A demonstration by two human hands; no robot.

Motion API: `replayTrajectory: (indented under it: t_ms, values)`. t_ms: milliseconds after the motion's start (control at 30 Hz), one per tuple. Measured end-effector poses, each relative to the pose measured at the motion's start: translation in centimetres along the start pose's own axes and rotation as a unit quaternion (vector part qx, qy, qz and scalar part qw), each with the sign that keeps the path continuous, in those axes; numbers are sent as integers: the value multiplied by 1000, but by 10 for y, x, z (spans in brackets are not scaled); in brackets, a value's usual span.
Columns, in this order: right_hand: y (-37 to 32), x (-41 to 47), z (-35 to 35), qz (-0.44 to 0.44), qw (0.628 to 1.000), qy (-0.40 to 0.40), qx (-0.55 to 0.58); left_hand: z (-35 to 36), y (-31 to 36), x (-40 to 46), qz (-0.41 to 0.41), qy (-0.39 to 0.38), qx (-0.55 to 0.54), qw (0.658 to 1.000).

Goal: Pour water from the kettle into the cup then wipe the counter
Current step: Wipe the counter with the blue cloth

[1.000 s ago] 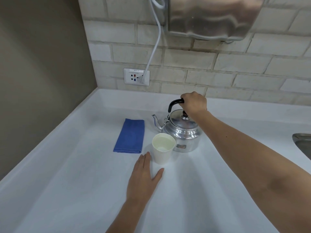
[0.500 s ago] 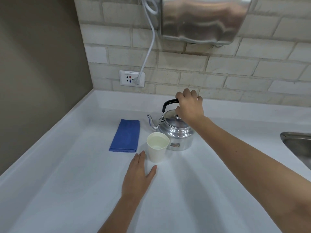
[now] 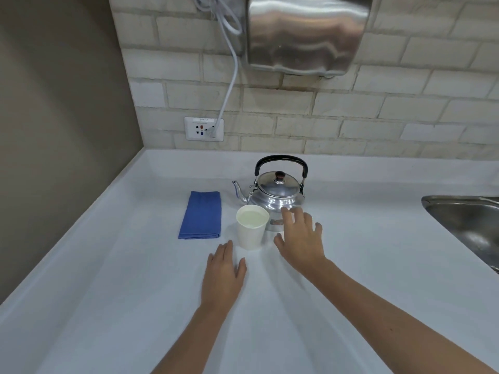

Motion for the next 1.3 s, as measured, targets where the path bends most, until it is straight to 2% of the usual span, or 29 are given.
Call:
replayTrajectory:
  t_ms: [167,400,467,600,667,833,1033,1300]
  values:
    - [-11,-41,34,16,997,-65,-22,-7,-3,-13,33,-16,59,998]
    - [-29,-84,63,33,994,-101,-23,-5,-6,-22,69,-58,75,993]
    - [-30,-89,67,39,994,-97,-21,-13,-2,-19,77,-36,52,995]
    - [-26,-89,71,54,994,-91,-7,-54,8,14,117,70,4,991]
    - [-26,-90,72,55,994,-90,-5,-68,7,45,124,83,30,988]
    - [-27,-90,75,52,994,-91,-13,-53,-20,121,95,-26,181,979]
    - [-26,-84,79,33,993,-108,-18,-13,-44,159,51,-124,208,969]
    - [-27,-74,75,41,994,-102,-1,-4,-57,154,74,-104,243,962]
Point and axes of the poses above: each hand's wrist, its own x-axis towards the middle knuckle, its own z-axis out of the palm, y = z × x, the point moved 9 cm from there along x, towards the middle knuckle, and after that the axes turned 9 degrees about -x, right-handed, at the moved point
